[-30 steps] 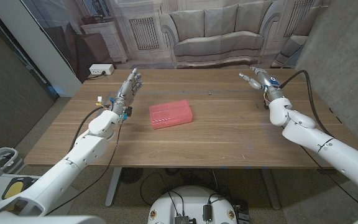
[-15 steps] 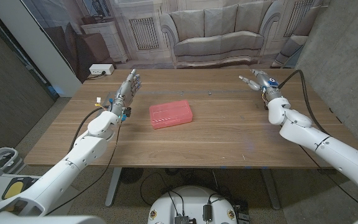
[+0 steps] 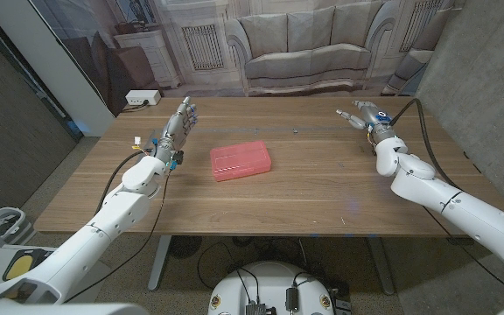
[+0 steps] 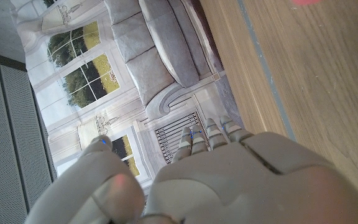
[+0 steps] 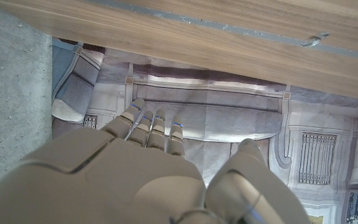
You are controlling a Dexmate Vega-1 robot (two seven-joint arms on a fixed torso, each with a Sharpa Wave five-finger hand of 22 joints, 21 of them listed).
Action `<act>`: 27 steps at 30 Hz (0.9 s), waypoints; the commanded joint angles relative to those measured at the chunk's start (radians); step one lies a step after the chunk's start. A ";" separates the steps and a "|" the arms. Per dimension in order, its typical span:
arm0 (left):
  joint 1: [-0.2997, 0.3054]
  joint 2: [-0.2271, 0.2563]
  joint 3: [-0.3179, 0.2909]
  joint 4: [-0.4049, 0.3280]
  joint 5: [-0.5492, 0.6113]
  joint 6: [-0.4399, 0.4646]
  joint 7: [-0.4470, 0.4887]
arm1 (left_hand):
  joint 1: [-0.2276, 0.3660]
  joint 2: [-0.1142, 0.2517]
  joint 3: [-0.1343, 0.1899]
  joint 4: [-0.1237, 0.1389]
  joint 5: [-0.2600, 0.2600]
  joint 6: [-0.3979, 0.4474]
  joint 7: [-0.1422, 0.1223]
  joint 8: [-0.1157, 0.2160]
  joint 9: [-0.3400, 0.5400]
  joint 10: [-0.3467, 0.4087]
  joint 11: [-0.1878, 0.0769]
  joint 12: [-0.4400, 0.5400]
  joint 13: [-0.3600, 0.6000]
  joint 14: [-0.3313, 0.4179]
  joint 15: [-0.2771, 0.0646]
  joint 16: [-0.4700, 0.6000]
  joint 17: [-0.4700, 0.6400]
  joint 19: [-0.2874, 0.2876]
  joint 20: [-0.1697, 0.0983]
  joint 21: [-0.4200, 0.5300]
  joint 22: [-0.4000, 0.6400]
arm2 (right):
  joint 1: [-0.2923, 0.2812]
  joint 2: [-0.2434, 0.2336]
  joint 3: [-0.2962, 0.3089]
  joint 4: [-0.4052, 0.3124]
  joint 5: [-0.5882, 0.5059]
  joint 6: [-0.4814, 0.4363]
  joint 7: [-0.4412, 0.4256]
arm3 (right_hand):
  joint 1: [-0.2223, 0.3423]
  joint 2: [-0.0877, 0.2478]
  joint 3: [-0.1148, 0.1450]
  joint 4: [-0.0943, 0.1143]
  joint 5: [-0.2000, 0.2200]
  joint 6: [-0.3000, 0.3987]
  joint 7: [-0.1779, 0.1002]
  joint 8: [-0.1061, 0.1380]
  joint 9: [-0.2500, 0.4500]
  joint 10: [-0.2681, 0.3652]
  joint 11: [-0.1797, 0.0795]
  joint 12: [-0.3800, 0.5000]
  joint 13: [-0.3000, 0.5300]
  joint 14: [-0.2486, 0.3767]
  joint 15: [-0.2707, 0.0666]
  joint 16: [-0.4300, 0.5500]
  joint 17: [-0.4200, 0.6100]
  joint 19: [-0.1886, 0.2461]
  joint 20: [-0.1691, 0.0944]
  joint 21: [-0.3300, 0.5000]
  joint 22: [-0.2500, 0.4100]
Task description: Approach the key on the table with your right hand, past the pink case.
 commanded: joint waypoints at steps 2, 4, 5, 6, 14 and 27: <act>0.014 0.002 -0.008 -0.005 -0.003 -0.010 0.005 | 0.003 0.006 -0.001 0.000 -0.004 0.006 -0.001 0.003 0.004 0.011 0.002 0.003 0.004 0.008 0.002 0.000 0.002 -0.001 -0.045 0.000 0.002 | 0.006 0.008 -0.011 0.008 0.008 -0.035 0.018 | 0.003 0.003 0.002 -0.007 0.003 0.010 -0.002 0.002 0.005 0.013 0.001 0.005 0.003 0.010 0.000 -0.001 0.003 -0.001 -0.021 -0.001 0.004; 0.016 0.004 -0.009 -0.008 -0.003 -0.010 0.006 | 0.003 0.006 -0.001 0.000 -0.004 0.006 -0.001 0.003 0.004 0.011 0.002 0.003 0.004 0.009 0.002 0.000 0.002 -0.001 -0.045 0.000 0.002 | 0.007 0.010 -0.013 0.017 0.013 -0.029 0.016 | 0.003 0.004 0.002 -0.007 0.003 0.010 -0.002 0.002 0.005 0.013 0.001 0.005 0.003 0.010 0.001 -0.001 0.003 -0.001 -0.021 -0.001 0.004; 0.018 0.005 -0.010 -0.010 -0.003 -0.009 0.007 | 0.003 0.006 -0.002 0.000 -0.004 0.007 -0.001 0.003 0.004 0.012 0.003 0.003 0.004 0.009 0.002 0.000 0.002 0.000 -0.045 0.000 0.002 | 0.007 0.013 -0.014 0.021 0.014 -0.031 0.014 | 0.003 0.004 0.002 -0.007 0.003 0.010 -0.002 0.002 0.005 0.012 0.000 0.005 0.003 0.010 0.002 -0.001 0.003 -0.001 -0.021 -0.001 0.004; 0.019 0.006 -0.011 -0.012 -0.003 -0.009 0.007 | 0.003 0.006 -0.002 0.000 -0.004 0.007 -0.001 0.003 0.004 0.011 0.002 0.003 0.004 0.009 0.001 0.000 0.002 0.000 -0.044 0.000 0.002 | 0.008 0.014 -0.014 0.024 0.018 -0.030 0.014 | 0.002 0.004 0.002 -0.007 0.003 0.008 -0.002 0.001 0.005 0.013 0.000 0.005 0.003 0.011 0.002 -0.001 0.003 -0.001 -0.021 -0.001 0.004; 0.028 0.017 -0.016 -0.031 -0.002 0.003 0.017 | 0.004 0.007 -0.003 0.000 -0.005 0.008 -0.001 0.002 0.004 0.011 0.002 0.002 0.004 0.010 0.001 0.000 0.002 -0.001 -0.042 -0.001 0.002 | 0.019 0.027 -0.025 0.057 0.034 -0.022 0.013 | 0.002 0.005 0.001 -0.007 0.004 0.004 -0.005 -0.002 0.005 0.008 -0.002 0.002 0.004 0.010 0.004 -0.001 0.003 -0.001 -0.019 -0.001 0.004; 0.035 0.025 -0.019 -0.053 0.001 0.017 0.029 | 0.005 0.008 -0.006 0.000 -0.006 0.009 -0.002 0.001 0.004 0.011 0.002 0.001 0.004 0.009 0.001 -0.001 0.003 -0.002 -0.040 -0.001 0.002 | 0.034 0.036 -0.041 0.098 0.061 -0.021 0.025 | 0.002 0.007 0.000 -0.007 0.004 -0.003 -0.010 -0.005 0.005 0.003 -0.004 0.000 0.004 0.007 0.005 -0.002 0.003 -0.003 -0.019 -0.001 0.004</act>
